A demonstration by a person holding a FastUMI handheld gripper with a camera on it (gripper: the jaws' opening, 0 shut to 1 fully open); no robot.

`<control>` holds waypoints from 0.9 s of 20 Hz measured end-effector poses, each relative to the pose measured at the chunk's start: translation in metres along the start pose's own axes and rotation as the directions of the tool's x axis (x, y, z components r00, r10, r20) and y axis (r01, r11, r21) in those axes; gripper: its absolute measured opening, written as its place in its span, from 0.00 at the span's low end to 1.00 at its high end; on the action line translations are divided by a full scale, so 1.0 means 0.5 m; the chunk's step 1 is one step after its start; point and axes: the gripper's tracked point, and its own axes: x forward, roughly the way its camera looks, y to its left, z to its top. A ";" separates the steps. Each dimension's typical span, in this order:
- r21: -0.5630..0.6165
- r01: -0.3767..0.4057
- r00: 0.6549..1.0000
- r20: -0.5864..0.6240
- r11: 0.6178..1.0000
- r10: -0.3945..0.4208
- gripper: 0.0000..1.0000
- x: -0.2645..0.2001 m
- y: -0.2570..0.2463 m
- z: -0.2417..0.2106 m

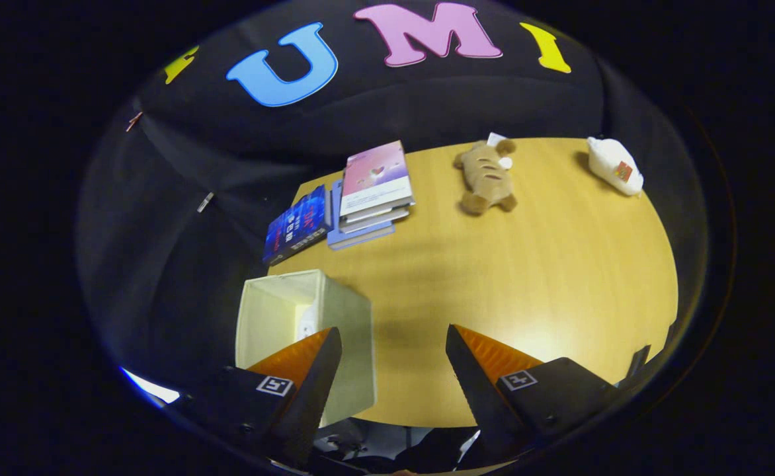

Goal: Open the storage box then place both shoes into the box .Put the left shoe in first, then the right shoe, with the right side of both shoes facing outward in a uniform manner.

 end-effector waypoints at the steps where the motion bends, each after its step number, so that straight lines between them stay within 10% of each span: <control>1: -0.011 0.023 0.999 0.029 1.000 -0.023 0.97 -0.013 -0.032 0.011; 11: -0.097 0.123 0.947 0.310 0.988 -0.087 0.97 -0.128 -0.245 0.114; 18: -0.183 0.193 0.839 0.539 0.964 -0.066 0.97 -0.265 -0.319 0.193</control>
